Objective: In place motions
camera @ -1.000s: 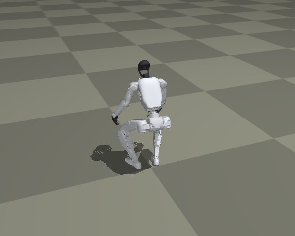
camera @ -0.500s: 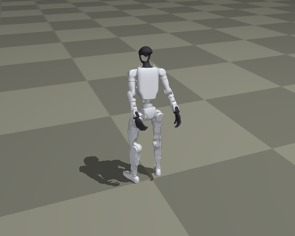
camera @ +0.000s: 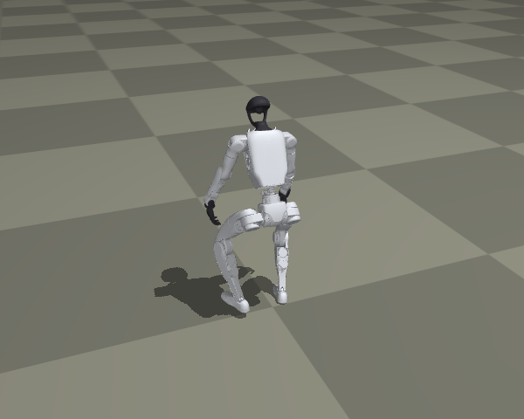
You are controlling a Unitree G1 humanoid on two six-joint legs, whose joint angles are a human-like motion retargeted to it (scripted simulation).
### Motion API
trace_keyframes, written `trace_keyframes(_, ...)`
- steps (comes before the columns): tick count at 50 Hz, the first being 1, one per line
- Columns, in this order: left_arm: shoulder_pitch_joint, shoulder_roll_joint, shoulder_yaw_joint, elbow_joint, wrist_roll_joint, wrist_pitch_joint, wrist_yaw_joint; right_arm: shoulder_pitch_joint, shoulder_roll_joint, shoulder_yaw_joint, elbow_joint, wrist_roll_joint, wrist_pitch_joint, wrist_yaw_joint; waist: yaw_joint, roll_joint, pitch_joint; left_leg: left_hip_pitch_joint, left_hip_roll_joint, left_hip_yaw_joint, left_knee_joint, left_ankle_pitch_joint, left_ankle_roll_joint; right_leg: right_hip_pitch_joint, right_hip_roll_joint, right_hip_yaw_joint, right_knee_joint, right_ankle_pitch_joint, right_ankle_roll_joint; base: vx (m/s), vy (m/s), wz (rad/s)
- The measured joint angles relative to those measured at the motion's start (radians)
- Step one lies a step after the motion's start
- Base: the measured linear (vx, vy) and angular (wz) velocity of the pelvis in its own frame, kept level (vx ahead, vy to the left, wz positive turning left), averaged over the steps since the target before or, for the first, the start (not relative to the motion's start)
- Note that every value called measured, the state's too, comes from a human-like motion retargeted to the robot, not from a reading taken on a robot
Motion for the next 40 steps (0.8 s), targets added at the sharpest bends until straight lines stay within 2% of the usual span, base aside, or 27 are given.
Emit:
trace_keyframes(5, -0.137, 0.048, -0.02, 0.016, 0.004, -0.007, -0.011, -0.148, 0.024, -0.002, 0.005, 0.063, -0.013, -0.004, 0.011, 0.01, 0.062, -0.1, 0.033, -0.037, 0.178, -0.068, 0.042, -0.073, 0.029, 0.015, 0.156, -0.052, -0.019, -0.09, -0.07, -0.2)
trace_keyframes(10, -0.132, 0.01, -0.018, 0.109, 0.02, -0.002, -0.046, -0.135, 0.036, 0.04, 0.057, -0.028, -0.01, -0.014, 0.012, 0.033, 0.069, -0.009, 0.036, -0.027, 0.104, -0.059, 0.031, 0.026, 0.029, 0.027, 0.064, -0.033, -0.004, 0.06, 0.02, 0.02)
trace_keyframes(13, -0.046, -0.024, -0.021, 0.131, 0.049, 0.019, -0.077, -0.049, 0.053, 0.053, 0.068, -0.077, 0.007, -0.005, -0.005, 0.05, 0.057, 0.125, 0.014, -0.005, -0.087, 0.0, 0.015, 0.162, 0.03, 0.014, -0.132, 0.032, 0.016, 0.16, 0.02, 0.17)
trace_keyframes(16, 0.064, -0.093, -0.015, 0.143, 0.056, 0.032, -0.048, 0.074, 0.06, 0.057, 0.06, -0.108, 0.007, 0.008, -0.026, 0.057, 0.035, 0.289, -0.035, 0.039, -0.385, 0.116, 0.003, 0.318, 0.032, -0.004, -0.412, 0.144, 0.03, 0.13, 0.04, 0.27)
trace_keyframes(20, 0.246, -0.199, 0.026, 0.134, 0.092, -0.022, 0.006, 0.271, 0.041, 0.035, 0.062, -0.105, -0.013, -0.065, -0.051, 0.044, 0.014, 0.518, -0.113, 0.09, -0.81, 0.325, -0.019, 0.541, 0.003, -0.087, -0.779, 0.314, 0.042, 0.13, -0.05, 0.44)
trace_keyframes(24, 0.429, -0.234, 0.037, 0.141, 0.104, -0.058, 0.084, 0.454, 0.055, -0.066, 0.105, -0.175, -0.043, -0.155, -0.104, 0.022, 0.046, 0.737, -0.141, 0.13, -1.089, 0.434, -0.045, 0.757, 0.007, -0.192, -0.996, 0.395, 0.059, 0.18, -0.21, 0.66)
trace_keyframes(26, 0.52, -0.236, 0.051, 0.174, 0.093, -0.065, 0.123, 0.557, 0.057, -0.084, 0.145, -0.204, -0.037, -0.183, -0.136, 0.004, 0.038, 0.819, -0.174, 0.142, -1.187, 0.464, -0.026, 0.831, 0.018, -0.223, -1.057, 0.405, 0.048, 0.37, -0.1, 0.52)
trace_keyframes(30, 0.631, -0.236, 0.105, 0.316, 0.119, -0.033, 0.072, 0.679, -0.017, -0.093, 0.365, -0.196, 0.028, -0.178, -0.185, 0.024, -0.068, 0.842, -0.221, 0.149, -1.289, 0.508, -0.029, 0.836, 0.022, -0.238, -1.106, 0.413, 0.046, 0.33, 0.1, 0.42)
trace_keyframes(32, 0.662, -0.246, 0.134, 0.316, 0.119, 0.04, 0.018, 0.713, -0.028, -0.128, 0.418, -0.163, 0.093, -0.153, -0.168, 0.016, -0.065, 0.852, -0.226, 0.147, -1.295, 0.516, -0.03, 0.85, 0.016, -0.25, -1.116, 0.421, 0.048, 0.03, 0.0, 0.07)
trace_keyframes(33, 0.673, -0.252, 0.151, 0.316, 0.099, 0.044, 0.004, 0.736, -0.03, -0.142, 0.418, -0.136, 0.102, -0.155, -0.158, 0.009, -0.054, 0.863, -0.223, 0.153, -1.293, 0.517, -0.032, 0.863, 0.014, -0.252, -1.119, 0.424, 0.05, 0.0, 0.0, 0.0)
trace_keyframes(37, 0.684, -0.26, 0.183, 0.316, -0.044, -0.019, -0.012, 0.769, -0.026, -0.172, 0.418, -0.021, 0.007, -0.214, -0.14, -0.015, -0.048, 0.886, -0.236, 0.15, -1.284, 0.511, -0.031, 0.892, 0.006, -0.263, -1.123, 0.42, 0.045, 0.07, -0.01, 0.07)
trace_keyframes(40, 0.658, -0.271, 0.21, 0.316, -0.077, -0.037, -0.012, 0.741, -0.02, -0.177, 0.402, 0.0, -0.016, -0.2, -0.136, -0.022, -0.06, 0.896, -0.248, 0.149, -1.28, 0.502, -0.023, 0.892, -0.002, -0.262, -1.103, 0.405, 0.041, 0.06, 0.04, -0.05)
